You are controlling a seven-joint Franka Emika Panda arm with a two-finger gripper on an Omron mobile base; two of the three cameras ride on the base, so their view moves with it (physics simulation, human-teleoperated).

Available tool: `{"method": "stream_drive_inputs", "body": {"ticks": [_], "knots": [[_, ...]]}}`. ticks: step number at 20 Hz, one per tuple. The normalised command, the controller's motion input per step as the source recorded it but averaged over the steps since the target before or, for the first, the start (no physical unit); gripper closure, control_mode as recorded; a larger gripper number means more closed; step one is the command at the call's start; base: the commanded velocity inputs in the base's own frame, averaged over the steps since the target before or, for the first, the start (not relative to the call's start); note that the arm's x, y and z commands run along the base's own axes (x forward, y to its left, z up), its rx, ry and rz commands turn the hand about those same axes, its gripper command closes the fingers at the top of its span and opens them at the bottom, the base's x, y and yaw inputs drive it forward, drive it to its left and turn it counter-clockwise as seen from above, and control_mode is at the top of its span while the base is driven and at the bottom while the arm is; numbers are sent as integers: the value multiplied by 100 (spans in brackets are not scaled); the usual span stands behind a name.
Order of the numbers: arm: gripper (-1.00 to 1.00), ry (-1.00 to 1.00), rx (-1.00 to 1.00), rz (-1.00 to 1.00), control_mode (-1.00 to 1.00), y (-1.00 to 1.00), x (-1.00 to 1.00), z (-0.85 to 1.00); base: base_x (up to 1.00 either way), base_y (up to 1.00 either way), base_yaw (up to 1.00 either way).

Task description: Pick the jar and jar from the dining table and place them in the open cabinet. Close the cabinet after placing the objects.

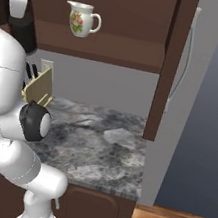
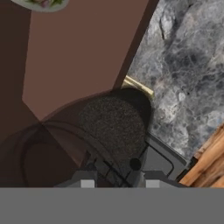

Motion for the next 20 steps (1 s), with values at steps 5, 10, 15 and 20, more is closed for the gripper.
{"method": "stream_drive_inputs", "body": {"ticks": [5, 10, 15, 20], "knots": [[100, -5, 5, 0, -100, 12, 21, 15, 0, 0, 0], [100, -1, 5, 0, -100, 13, 20, 15, 0, 0, 0], [100, -3, 4, 0, -100, 14, 16, 20, 0, 0, 0], [100, -3, 1, 0, -100, 13, 14, 25, 0, 0, 0]]}}
